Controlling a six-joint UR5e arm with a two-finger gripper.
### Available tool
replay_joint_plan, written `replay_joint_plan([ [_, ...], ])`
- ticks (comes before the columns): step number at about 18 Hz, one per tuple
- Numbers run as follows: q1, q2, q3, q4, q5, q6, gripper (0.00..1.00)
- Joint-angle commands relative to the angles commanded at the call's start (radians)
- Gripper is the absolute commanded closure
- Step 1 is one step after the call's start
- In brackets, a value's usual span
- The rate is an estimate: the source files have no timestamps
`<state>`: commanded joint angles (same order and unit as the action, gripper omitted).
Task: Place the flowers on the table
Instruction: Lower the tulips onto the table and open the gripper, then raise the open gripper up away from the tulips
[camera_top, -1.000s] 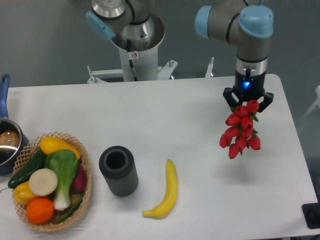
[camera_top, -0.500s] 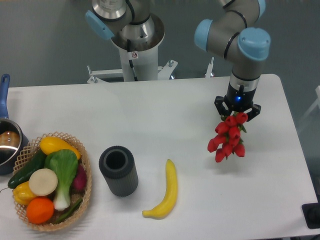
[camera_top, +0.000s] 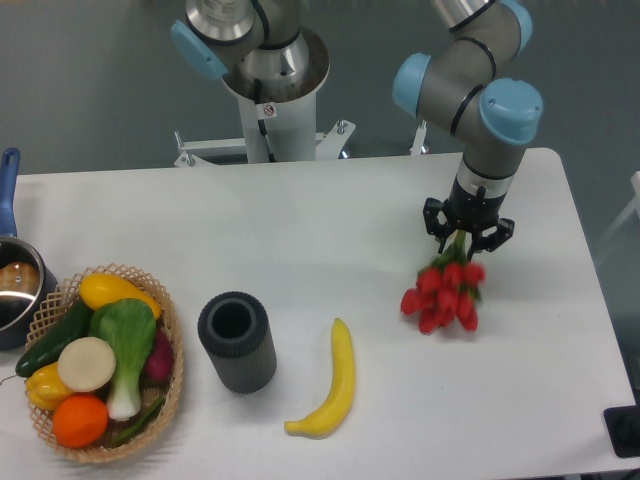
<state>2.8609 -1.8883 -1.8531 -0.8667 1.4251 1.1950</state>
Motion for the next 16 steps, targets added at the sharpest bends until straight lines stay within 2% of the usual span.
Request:
replay_joint_plan([
  [3,0.005,0.008,0.014,0.002,-0.002,0.002,0.00],
  [6,0.009,0.014,0.075,-0.017,0.005,0.002,0.00],
  [8,0.040,0.017,0.098,-0.026,0.003,0.023,0.00],
  [13,0.089,0.017,0.120,-0.034,0.002,0.224,0.00],
  [16,0.123,0.017,0.136,-0.089,0.003,0.334,0.00],
])
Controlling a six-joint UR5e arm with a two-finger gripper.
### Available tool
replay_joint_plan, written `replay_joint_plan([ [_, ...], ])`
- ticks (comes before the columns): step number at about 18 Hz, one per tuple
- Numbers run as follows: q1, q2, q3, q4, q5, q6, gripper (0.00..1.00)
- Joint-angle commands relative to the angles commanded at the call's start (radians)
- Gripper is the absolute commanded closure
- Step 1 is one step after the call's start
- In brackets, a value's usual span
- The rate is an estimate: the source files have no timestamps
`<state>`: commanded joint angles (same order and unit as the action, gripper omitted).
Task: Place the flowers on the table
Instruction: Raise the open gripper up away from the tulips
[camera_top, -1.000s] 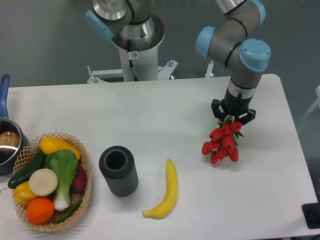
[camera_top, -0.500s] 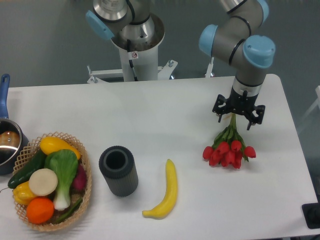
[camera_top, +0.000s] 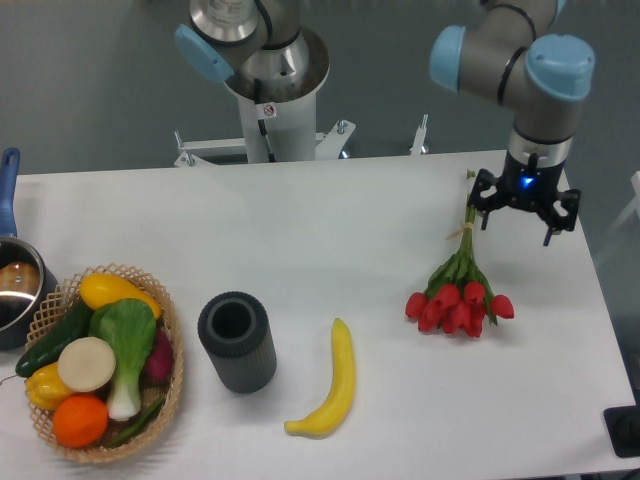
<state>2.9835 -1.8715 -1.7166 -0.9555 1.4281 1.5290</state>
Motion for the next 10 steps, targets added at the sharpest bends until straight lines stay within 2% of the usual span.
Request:
replay_joint_plan([
  [2,0.021,0.000,0.011,-0.032,0.000,0.083,0.00],
  [4,0.040,0.000,0.011,-0.032,-0.002,0.147,0.00],
  [10,0.046,0.002,0.014,-0.031,-0.002,0.166,0.00],
])
